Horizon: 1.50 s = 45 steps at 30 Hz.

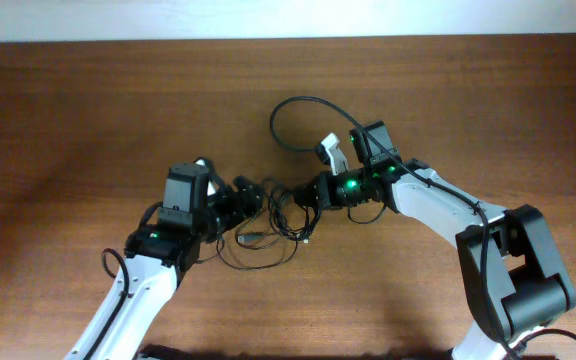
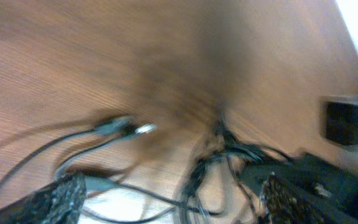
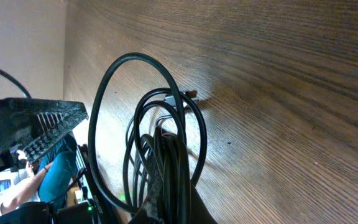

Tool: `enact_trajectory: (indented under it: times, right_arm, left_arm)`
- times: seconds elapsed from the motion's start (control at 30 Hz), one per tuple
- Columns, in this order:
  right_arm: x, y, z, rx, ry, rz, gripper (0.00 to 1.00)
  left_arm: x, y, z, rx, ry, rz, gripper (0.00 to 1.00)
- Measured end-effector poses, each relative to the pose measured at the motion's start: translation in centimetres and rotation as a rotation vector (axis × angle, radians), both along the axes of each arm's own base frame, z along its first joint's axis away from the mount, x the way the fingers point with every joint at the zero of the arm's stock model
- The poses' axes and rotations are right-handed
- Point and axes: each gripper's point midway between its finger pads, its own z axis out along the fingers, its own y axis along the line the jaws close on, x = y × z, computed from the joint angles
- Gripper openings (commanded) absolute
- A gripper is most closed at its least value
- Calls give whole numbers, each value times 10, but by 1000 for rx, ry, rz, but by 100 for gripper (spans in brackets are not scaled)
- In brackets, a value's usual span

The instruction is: Untangle cables

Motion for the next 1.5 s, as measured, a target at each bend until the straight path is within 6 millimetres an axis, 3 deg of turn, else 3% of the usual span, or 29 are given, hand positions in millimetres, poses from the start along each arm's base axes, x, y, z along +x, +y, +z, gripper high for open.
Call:
enact_trajectory:
  times: [0.07,0.1,0.17,0.23,0.33,0.43,0.47,0.53,0.6,0.67,0.77,0.9,1.0,1.1,1.13,1.23,1.3,1.37,1.43,1.47,1.5]
  right_arm:
    - [0,0,0,-3,-1,-1,4]
    - [0,0,0,-3,-1,-1,4]
    - [0,0,0,-3,0,-1,4]
    - [-3,1,1,12,23,0,4]
    - [-10,5,10,72,110,-3,4]
    - [-11,6,15,101,159,-15,6]
    - [-12,4,13,86,171,-24,14]
    - [-15,-5,-2,-16,204,-71,20]
    - [-16,-10,-10,-92,197,-99,49]
    - [-12,-15,-14,-134,182,-124,63]
    - [-16,-26,-23,-196,189,-130,84]
    - [-24,-31,-27,-225,223,-128,88]
    - [-35,-36,-31,-256,257,-108,88]
    - [-36,-39,-33,-271,245,-99,91]
    - [-38,-45,-38,-313,252,-111,92]
    - [-35,-57,-48,-397,211,-117,92]
    - [-34,-61,-50,-417,194,-114,93]
    - [-38,-63,-51,-431,209,-112,93]
    - [-40,-64,-51,-438,217,-110,94]
    - [-40,-64,-52,-439,218,-109,93]
    - [-40,-65,-52,-440,219,-109,93]
  left_arm:
    - [-3,-25,9,7,-82,-175,96]
    - [-5,-29,9,19,-94,-210,76]
    - [-8,-41,-9,52,-67,-287,47]
    - [-10,-64,-45,74,-12,-380,29]
    - [-6,-74,-59,78,-14,-414,0]
    - [2,-75,-55,95,-70,-440,0]
    - [4,-74,-54,129,-111,-489,0]
    - [7,-71,-49,184,-188,-577,0]
    - [11,-66,-26,234,-306,-645,8]
    - [12,-61,-11,321,-412,-724,9]
    - [15,-38,-15,484,-415,-747,36]
    - [22,-22,-18,580,-397,-712,47]
    - [22,-20,-19,563,-373,-670,99]
    - [5,-11,-26,371,-151,-384,99]
    - [-12,0,-38,283,25,-192,100]
    - [-30,-25,-38,-16,217,2,99]
    - [-54,-31,-48,-126,438,268,98]
    - [-63,-35,-57,-176,539,537,93]
    - [-57,-35,-71,-188,546,706,85]
    - [-46,-36,-84,-192,535,764,58]
    - [-39,-36,-99,-183,534,804,40]
